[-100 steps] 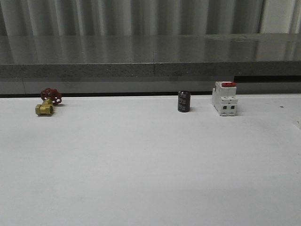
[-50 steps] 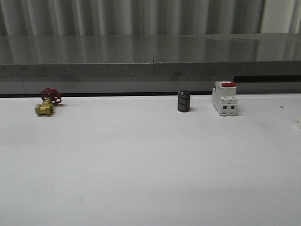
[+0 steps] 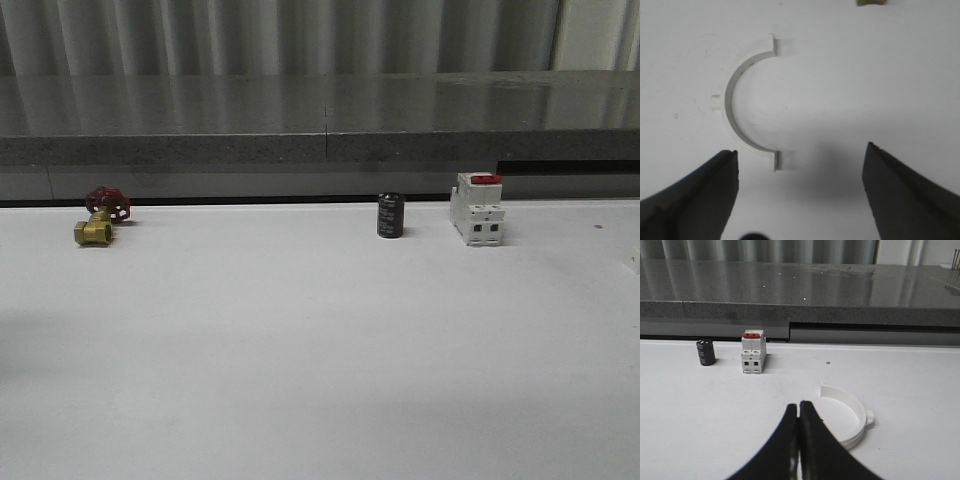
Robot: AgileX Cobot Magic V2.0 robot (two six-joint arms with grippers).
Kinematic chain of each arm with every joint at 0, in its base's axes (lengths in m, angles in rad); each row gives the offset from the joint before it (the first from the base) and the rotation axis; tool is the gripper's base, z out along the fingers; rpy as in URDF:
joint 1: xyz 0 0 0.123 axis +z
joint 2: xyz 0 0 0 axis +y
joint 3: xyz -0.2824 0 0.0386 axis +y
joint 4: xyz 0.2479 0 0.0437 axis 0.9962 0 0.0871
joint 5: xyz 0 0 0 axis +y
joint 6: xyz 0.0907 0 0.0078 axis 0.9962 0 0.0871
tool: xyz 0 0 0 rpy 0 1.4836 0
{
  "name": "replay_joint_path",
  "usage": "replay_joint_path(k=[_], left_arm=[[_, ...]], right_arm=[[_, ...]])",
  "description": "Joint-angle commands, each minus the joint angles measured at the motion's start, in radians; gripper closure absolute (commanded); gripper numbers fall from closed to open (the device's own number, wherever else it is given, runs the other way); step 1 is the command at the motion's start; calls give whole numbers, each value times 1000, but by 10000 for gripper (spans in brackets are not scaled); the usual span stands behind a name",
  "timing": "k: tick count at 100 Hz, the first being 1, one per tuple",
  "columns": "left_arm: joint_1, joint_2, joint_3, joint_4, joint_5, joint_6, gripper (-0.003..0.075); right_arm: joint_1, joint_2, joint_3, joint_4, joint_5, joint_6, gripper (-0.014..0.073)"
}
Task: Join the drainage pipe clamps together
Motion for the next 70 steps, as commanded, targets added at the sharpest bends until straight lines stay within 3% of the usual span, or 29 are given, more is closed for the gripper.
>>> replay_joint_path(k=[1,32,70], left_arm=[[51,30,-59,-28,-51,49,207],[167,218,-68,-46,-153,101,207],[176,342,-68,-42,-282,107,207]], right_arm=[[-5,-18,-16,1,-75,-7,661],[-5,-18,-16,1,-75,-7,661],[-5,-18,-16,1,-75,-7,661]])
